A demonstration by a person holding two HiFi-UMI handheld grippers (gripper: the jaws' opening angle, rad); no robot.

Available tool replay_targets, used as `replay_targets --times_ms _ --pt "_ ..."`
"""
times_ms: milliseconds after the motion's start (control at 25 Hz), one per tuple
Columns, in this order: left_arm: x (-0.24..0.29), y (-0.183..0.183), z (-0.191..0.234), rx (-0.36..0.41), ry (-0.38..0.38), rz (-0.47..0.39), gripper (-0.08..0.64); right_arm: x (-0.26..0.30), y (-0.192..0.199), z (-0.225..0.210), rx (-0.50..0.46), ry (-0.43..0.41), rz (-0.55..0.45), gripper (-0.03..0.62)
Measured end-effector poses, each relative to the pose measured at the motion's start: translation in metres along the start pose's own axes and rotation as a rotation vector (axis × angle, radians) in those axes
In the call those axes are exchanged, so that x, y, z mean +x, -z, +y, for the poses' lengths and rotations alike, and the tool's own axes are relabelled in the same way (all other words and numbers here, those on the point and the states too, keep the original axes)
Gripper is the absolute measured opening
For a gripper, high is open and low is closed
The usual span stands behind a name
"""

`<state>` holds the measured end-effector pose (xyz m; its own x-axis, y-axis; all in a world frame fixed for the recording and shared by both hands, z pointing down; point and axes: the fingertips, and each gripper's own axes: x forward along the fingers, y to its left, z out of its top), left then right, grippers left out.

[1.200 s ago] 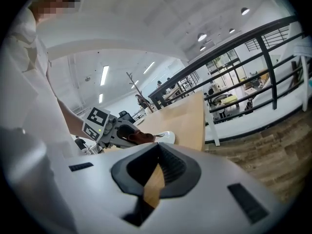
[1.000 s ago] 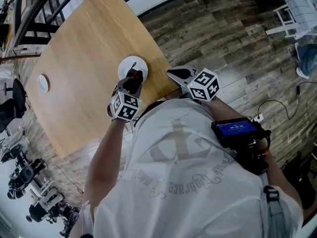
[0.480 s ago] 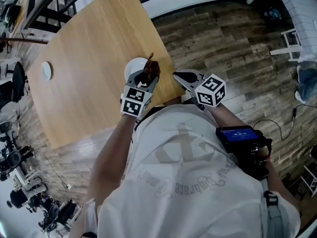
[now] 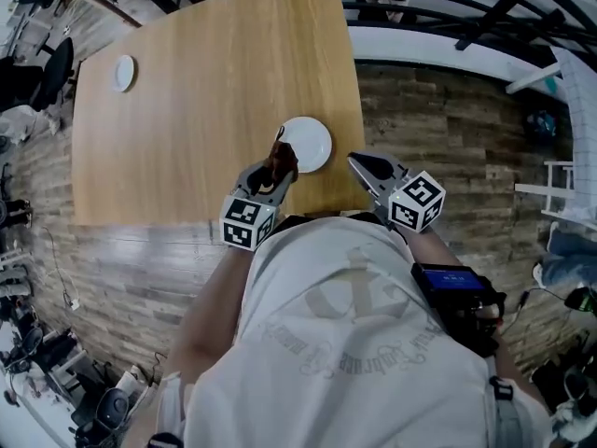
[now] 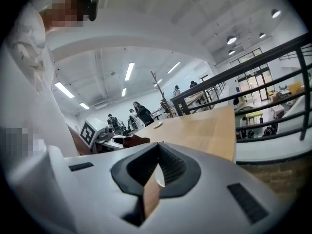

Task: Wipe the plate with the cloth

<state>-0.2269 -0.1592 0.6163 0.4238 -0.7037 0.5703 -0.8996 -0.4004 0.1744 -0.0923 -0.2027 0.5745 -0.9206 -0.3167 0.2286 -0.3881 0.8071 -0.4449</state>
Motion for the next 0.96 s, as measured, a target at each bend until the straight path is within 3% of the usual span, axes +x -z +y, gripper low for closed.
replay_targets --times_ms 280,600,960 --pt "-0.023 0.016 0.023 -0.066 -0.042 -0.026 0.169 0.031 0.005 0.013 -0.022 -0.035 0.058 0.012" --pt "-0.027 0.015 0.027 -0.049 -0.013 -0.03 0.169 0.039 0.007 0.026 -0.028 -0.022 0.062 0.012" --pt "-0.008 0.005 0.027 -0.022 0.032 -0.012 0.169 0.037 0.005 0.012 -0.011 0.017 0.052 0.012"
